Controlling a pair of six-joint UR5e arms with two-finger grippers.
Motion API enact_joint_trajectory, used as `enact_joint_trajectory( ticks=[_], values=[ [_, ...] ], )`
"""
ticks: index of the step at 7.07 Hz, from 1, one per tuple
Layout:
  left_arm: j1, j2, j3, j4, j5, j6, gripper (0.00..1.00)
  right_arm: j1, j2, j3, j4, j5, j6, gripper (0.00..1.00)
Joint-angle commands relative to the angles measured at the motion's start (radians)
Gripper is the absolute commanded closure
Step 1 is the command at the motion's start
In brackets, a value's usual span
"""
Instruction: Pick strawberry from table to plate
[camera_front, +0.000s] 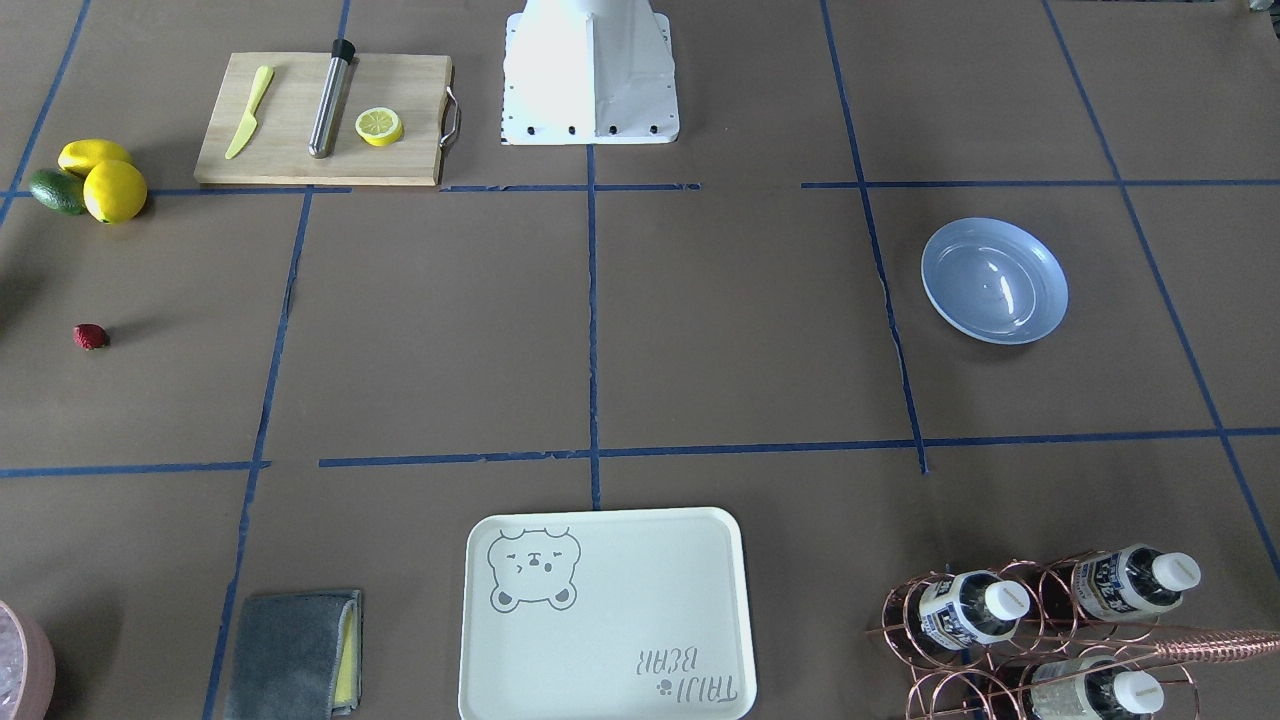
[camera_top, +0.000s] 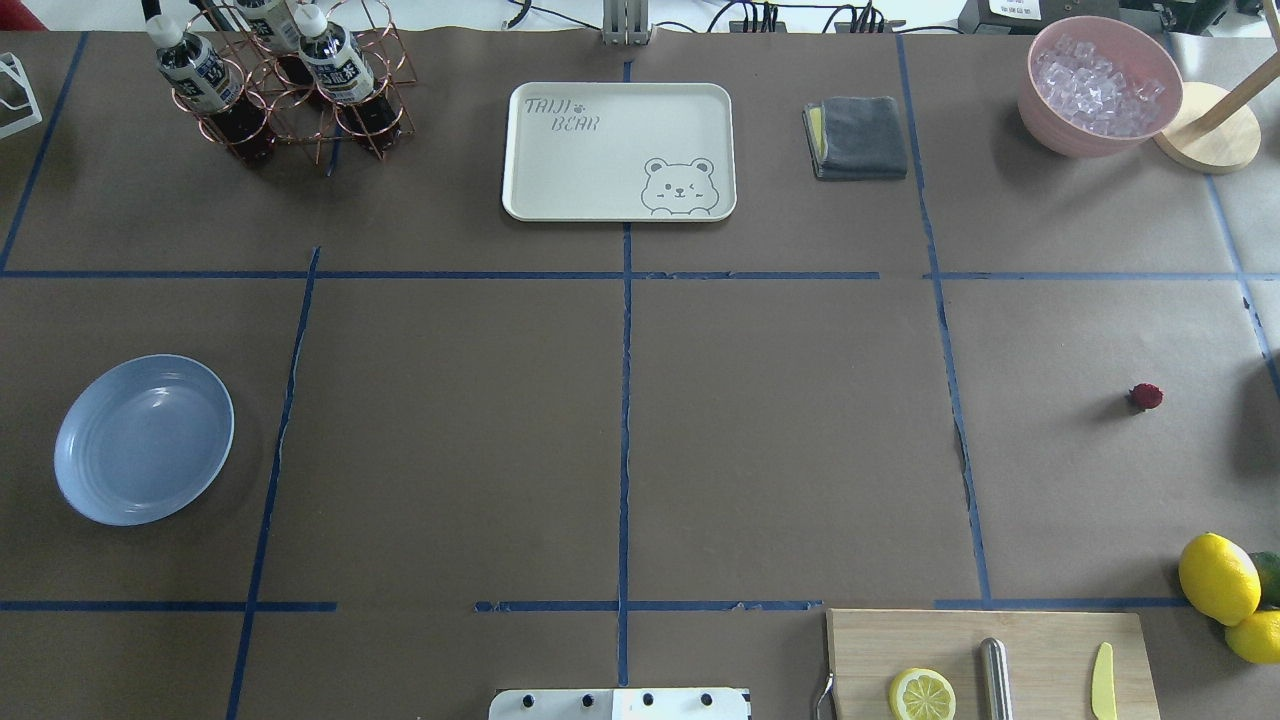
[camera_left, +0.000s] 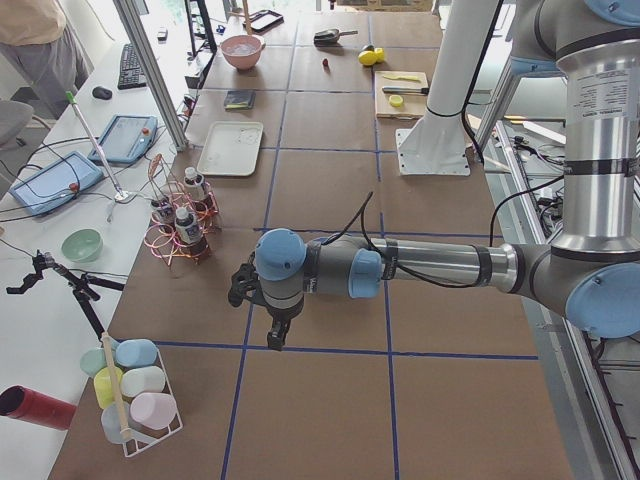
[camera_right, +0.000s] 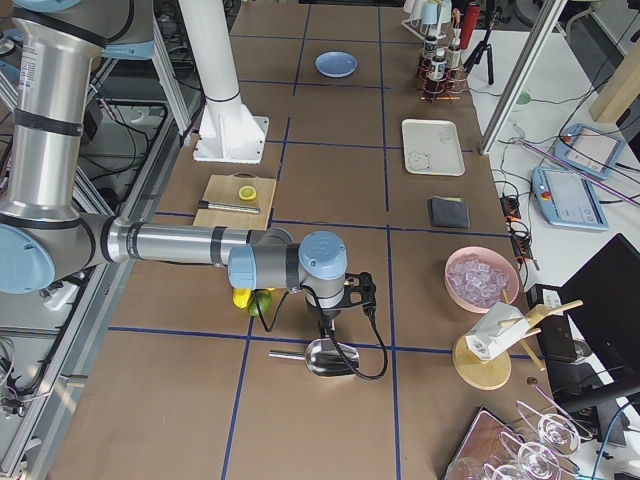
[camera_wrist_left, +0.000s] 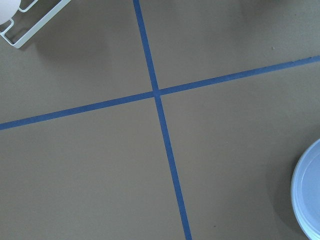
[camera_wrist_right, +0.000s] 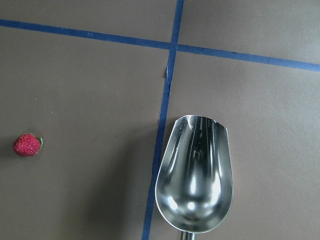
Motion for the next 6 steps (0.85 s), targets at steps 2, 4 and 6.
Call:
enact_joint_trajectory(
  ticks=[2,4,6],
  values=[
    [0.0,0.0,-0.002,0.0,0.0,0.0,0.0,0.0,0.0,0.0,0.0,0.0,0.0,0.0],
    [0.002,0.0,0.0,-0.017,0.002,0.0,0.0,0.0,0.0,0.0,0.002,-0.001,-0.006,0.0],
    [0.047,0.0,0.012,-0.13,0.012,-0.005,0.0,0.0,0.0,0.003,0.002,0.002,-0.003,0.0]
  ],
)
